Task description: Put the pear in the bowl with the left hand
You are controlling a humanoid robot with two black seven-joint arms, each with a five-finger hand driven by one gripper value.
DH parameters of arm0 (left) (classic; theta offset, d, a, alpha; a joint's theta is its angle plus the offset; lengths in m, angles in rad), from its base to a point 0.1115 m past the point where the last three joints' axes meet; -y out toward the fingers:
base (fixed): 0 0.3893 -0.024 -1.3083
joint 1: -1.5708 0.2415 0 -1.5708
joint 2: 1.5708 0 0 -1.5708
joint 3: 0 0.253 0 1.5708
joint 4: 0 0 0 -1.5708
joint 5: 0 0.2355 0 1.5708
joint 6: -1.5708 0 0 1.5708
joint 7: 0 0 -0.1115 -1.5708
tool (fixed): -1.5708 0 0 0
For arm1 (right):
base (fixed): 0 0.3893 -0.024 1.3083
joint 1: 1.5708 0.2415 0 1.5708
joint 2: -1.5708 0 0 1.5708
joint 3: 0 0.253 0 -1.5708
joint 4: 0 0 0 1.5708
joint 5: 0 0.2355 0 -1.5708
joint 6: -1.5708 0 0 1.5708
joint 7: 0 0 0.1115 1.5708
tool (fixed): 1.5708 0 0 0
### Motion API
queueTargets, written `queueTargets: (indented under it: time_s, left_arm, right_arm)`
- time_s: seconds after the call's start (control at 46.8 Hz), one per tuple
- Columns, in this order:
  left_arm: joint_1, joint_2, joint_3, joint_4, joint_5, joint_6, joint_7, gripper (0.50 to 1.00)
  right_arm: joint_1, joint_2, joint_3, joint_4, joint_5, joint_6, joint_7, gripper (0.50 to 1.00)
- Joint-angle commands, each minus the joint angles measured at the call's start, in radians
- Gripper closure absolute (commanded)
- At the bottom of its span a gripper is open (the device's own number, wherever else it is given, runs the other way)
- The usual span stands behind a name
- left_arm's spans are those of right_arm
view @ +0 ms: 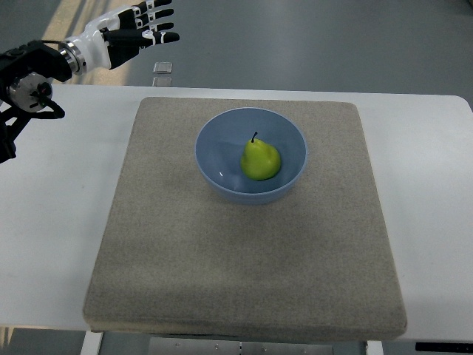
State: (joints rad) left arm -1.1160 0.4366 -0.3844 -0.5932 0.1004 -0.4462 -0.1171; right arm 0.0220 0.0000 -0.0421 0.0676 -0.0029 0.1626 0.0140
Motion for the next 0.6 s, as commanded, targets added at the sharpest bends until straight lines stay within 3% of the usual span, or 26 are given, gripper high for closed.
queueTargets:
  time_s: [0.0, 0.235, 0.577]
  left_arm:
    - [0.031, -0.018, -0.010, 0.000, -0.031, -0.005, 0.004, 0.506]
    - [0.076, -0.039, -0.063, 0.001, -0.099, -0.055, 0.028, 0.506]
    - [0.119, -0.039, -0.146, 0.101, -0.329, -0.165, 0.197, 0.506]
  right_arm:
    - [0.000, 0.000, -0.001, 0.000, 0.000, 0.000, 0.000, 0.574]
    - [0.000, 0.000, -0.001, 0.000, 0.000, 0.000, 0.000, 0.574]
    - [0.000, 0.000, 0.002, 0.000, 0.001, 0.000, 0.000, 0.574]
